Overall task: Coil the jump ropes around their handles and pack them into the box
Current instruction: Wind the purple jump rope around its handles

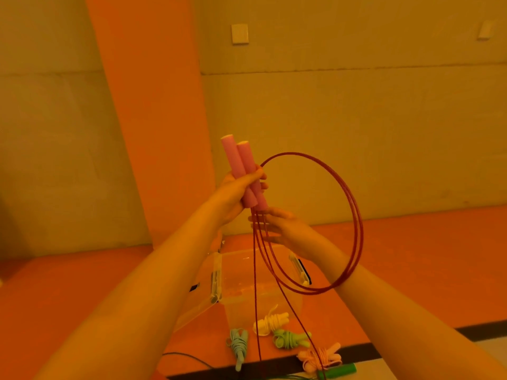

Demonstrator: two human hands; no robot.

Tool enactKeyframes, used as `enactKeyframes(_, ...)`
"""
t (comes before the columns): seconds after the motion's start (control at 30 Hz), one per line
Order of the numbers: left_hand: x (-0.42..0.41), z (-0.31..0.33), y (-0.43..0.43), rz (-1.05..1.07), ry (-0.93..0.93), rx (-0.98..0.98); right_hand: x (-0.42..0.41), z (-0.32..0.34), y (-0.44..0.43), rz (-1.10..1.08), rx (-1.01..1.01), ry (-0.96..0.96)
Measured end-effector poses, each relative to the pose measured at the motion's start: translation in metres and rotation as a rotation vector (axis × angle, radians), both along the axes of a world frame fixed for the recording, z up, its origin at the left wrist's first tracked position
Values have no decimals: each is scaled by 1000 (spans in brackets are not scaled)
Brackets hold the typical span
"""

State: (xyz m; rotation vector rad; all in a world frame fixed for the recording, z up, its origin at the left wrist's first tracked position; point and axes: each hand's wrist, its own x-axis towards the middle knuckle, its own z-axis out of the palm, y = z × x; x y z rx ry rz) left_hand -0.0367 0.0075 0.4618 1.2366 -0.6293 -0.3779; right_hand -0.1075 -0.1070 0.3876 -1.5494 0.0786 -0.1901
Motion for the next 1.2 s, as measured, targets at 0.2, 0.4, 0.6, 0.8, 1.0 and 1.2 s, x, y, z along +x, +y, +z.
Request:
enactKeyframes(0.2, -2, 9, 7, -75, -63, 23, -3, -15, 8, 99, -64, 40)
enactKeyframes(0.4, 8, 4, 18, -33, -149, 129, -2, -29, 7, 126, -194, 104)
enactKeyframes(0.6, 24, -5, 28, 89, -152, 144, -2, -68, 7, 33, -134, 185)
enactKeyframes(0.8, 39, -12, 31, 232, -74, 58, 8, -42, 2, -7, 6, 151)
enactKeyframes(1.0, 45, 20, 28, 303, -142, -39, 27, 4, -7, -87, -139, -80)
enactKeyframes(1.2, 55, 49, 35, 306, -107, -141, 34, 50, -18, -249, -333, -275)
